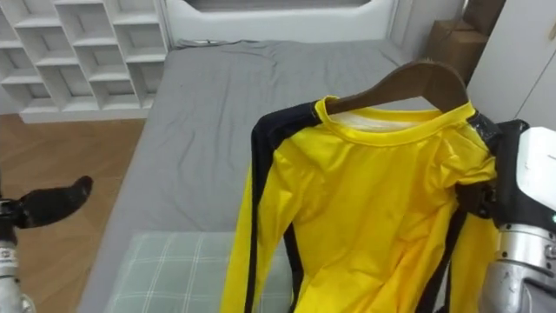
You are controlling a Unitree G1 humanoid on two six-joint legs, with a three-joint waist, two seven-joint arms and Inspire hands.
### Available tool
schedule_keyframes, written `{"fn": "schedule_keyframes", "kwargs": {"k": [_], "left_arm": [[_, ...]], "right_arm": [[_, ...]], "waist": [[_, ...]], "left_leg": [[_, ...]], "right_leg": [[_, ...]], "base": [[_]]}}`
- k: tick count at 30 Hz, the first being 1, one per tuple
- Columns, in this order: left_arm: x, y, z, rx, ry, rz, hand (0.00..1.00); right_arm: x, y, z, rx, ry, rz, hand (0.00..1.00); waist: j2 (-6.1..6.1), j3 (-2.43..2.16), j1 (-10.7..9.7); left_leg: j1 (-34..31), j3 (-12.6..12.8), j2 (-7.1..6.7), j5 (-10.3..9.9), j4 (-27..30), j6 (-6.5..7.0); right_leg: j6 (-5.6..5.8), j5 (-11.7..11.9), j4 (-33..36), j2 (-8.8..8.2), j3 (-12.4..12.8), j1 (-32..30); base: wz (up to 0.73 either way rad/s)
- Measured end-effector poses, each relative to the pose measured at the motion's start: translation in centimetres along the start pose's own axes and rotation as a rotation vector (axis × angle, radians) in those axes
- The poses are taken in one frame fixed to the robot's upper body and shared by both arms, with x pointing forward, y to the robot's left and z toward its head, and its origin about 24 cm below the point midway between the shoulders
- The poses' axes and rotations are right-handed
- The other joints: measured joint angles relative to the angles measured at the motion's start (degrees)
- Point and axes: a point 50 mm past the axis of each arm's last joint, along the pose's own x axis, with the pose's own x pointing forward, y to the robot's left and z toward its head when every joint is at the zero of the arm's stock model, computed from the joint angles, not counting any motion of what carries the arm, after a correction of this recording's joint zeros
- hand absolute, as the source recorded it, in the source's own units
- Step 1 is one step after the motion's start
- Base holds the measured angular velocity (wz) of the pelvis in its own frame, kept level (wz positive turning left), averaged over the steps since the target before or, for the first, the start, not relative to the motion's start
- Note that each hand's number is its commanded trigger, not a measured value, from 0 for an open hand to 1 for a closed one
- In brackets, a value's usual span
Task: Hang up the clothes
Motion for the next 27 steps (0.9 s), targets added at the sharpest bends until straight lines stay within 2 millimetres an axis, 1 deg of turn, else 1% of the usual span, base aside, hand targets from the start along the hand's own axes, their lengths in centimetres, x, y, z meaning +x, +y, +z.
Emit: {"fn": "schedule_keyframes", "kwargs": {"k": [1,2,3,4,6,7,9,12,13,15,16,17,18,20,21,22,23,24,27], "left_arm": [[0.0,0.3,-0.2,-0.005,0.011,0.016,0.00],[0.0,0.9,-0.9,-0.015,0.040,0.046,0.00],[-0.4,1.5,-2.0,-0.013,0.083,0.070,0.00],[-0.6,1.8,-2.5,-0.009,0.108,0.078,0.00],[-1.6,2.8,-4.5,0.004,0.202,0.093,0.00],[-1.9,3.1,-4.9,0.008,0.220,0.097,0.00],[-2.8,4.3,-6.7,0.053,0.295,0.124,0.00],[-3.6,5.4,-8.9,0.086,0.396,0.180,0.00],[-3.8,5.6,-9.3,0.072,0.420,0.193,0.00],[-4.9,5.9,-11.0,0.039,0.525,0.222,0.00],[-5.3,5.9,-11.6,0.038,0.555,0.225,0.00],[-6.1,6.1,-12.6,0.034,0.619,0.233,0.00],[-6.7,6.2,-13.1,0.036,0.651,0.236,0.00],[-9.1,7.1,-15.0,0.092,0.761,0.234,0.00],[-9.6,7.3,-15.3,0.099,0.785,0.235,0.00],[-10.7,7.6,-15.9,0.122,0.826,0.227,0.00],[-11.7,7.7,-16.5,0.141,0.865,0.218,0.00],[-12.2,7.7,-16.7,0.148,0.882,0.215,0.00],[-14.9,7.9,-18.2,0.219,1.001,0.161,0.00]], "right_arm": [[-0.1,-0.1,-0.1,-0.002,0.003,0.000,1.00],[-0.3,-0.1,-0.3,-0.007,0.005,0.002,1.00],[-0.5,-0.1,-0.4,-0.010,0.009,0.006,1.00],[-0.6,-0.1,-0.5,-0.012,0.012,0.008,1.00],[-0.9,-0.3,-1.0,-0.022,0.028,0.009,1.00],[-0.9,-0.3,-1.1,-0.026,0.028,0.007,1.00],[-1.1,-1.1,-1.2,-0.039,0.021,-0.016,1.00],[-1.2,-2.2,-0.9,-0.032,0.005,-0.055,1.00],[-1.1,-2.3,-0.9,-0.028,0.002,-0.061,1.00],[-1.0,-2.4,-0.8,-0.022,-0.001,-0.067,1.00],[-1.0,-2.4,-0.8,-0.021,-0.002,-0.067,1.00],[-1.1,-2.4,-0.8,-0.019,-0.003,-0.063,1.00],[-1.1,-2.4,-0.9,-0.018,-0.001,-0.060,1.00],[-1.2,-2.3,-0.9,-0.011,0.005,-0.038,1.00],[-1.2,-2.3,-1.0,-0.012,0.007,-0.035,1.00],[-1.2,-2.3,-1.0,-0.012,0.006,-0.027,1.00],[-1.3,-2.3,-0.9,-0.011,0.004,-0.021,1.00],[-1.3,-2.4,-0.9,-0.008,0.002,-0.020,1.00],[-1.9,-2.5,-1.0,0.028,0.021,0.003,1.00]], "waist": [[-0.03,0.01,0.14],[-0.01,0.03,0.34],[0.16,0.15,0.35],[0.24,0.28,0.37],[0.19,0.39,0.53],[0.14,0.42,0.53],[0.13,0.42,1.05],[0.16,0.41,1.72],[0.15,0.41,1.77],[0.29,0.33,1.91],[0.32,0.34,1.92],[0.34,0.35,1.84],[0.34,0.35,1.84],[0.34,0.34,1.82],[0.32,0.35,1.82],[0.30,0.33,1.81],[0.39,0.21,1.77],[0.39,0.15,1.77],[0.47,0.15,1.71]], "left_leg": [[0.04,-0.11,-0.10,0.00,0.00,0.01],[0.34,-0.13,-0.28,0.00,-0.01,0.02],[0.70,-0.13,-0.41,0.00,-0.03,0.02],[0.82,-0.16,-0.47,0.00,-0.04,0.03],[0.78,-0.38,-0.67,-0.13,0.01,0.24],[0.74,-0.43,-0.70,-0.14,0.02,0.26],[0.71,-0.57,-0.79,-0.21,-0.07,0.37],[0.73,-0.90,-0.81,-0.24,-0.21,0.42],[0.71,-0.98,-0.83,-0.24,-0.23,0.42],[0.86,-0.98,-0.85,-0.25,-0.24,0.43],[0.86,-0.98,-0.86,-0.25,-0.24,0.43],[0.79,-1.03,-0.88,-0.25,-0.24,0.43],[0.77,-1.04,-0.88,-0.27,-0.24,0.46],[0.78,-1.00,-0.83,-0.56,-0.26,0.62],[0.76,-0.98,-0.85,-0.64,-0.23,0.63],[0.71,-0.92,-0.95,-0.77,-0.17,0.69],[0.61,-0.82,-1.05,-0.82,-0.11,0.77],[0.52,-0.73,-1.08,-0.83,-0.06,0.79],[0.38,-0.88,-1.38,-0.83,-0.06,0.86]], "right_leg": [[0.01,-0.10,0.06,-0.07,-0.04,0.07],[0.02,-0.26,0.22,-0.26,-0.15,0.14],[0.05,-0.37,0.23,-0.40,-0.18,0.50],[0.11,-0.43,0.22,-0.47,-0.25,0.76],[0.32,-0.66,0.25,-0.69,-0.51,0.99],[0.34,-0.67,0.25,-0.73,-0.61,0.97],[0.42,-0.73,0.22,-0.73,-0.51,0.87],[0.48,-0.79,0.07,-0.63,-0.49,0.78],[0.50,-0.80,0.08,-0.63,-0.49,0.75],[0.63,-0.90,0.27,-0.64,-0.44,0.82],[0.64,-0.90,0.27,-0.67,-0.50,0.82],[0.68,-0.94,0.27,-0.76,-0.75,0.81],[0.70,-1.00,0.31,-0.79,-0.85,0.81],[0.71,-1.21,0.58,-0.79,-0.86,0.78],[0.72,-1.34,0.76,-0.82,-0.86,0.72],[0.77,-1.71,1.33,-0.99,-0.82,0.49],[0.79,-1.79,1.35,-1.05,-0.54,0.31],[0.81,-1.80,1.42,-1.08,-0.40,0.19],[0.90,-1.85,1.32,-1.34,-0.53,0.25]], "base": [[0.08],[0.00],[0.00],[0.03],[0.05],[0.05],[0.00],[0.03],[0.06],[0.00],[0.00],[0.00],[0.03],[0.00],[-0.04],[-0.04],[-0.05],[0.00],[0.01]]}}
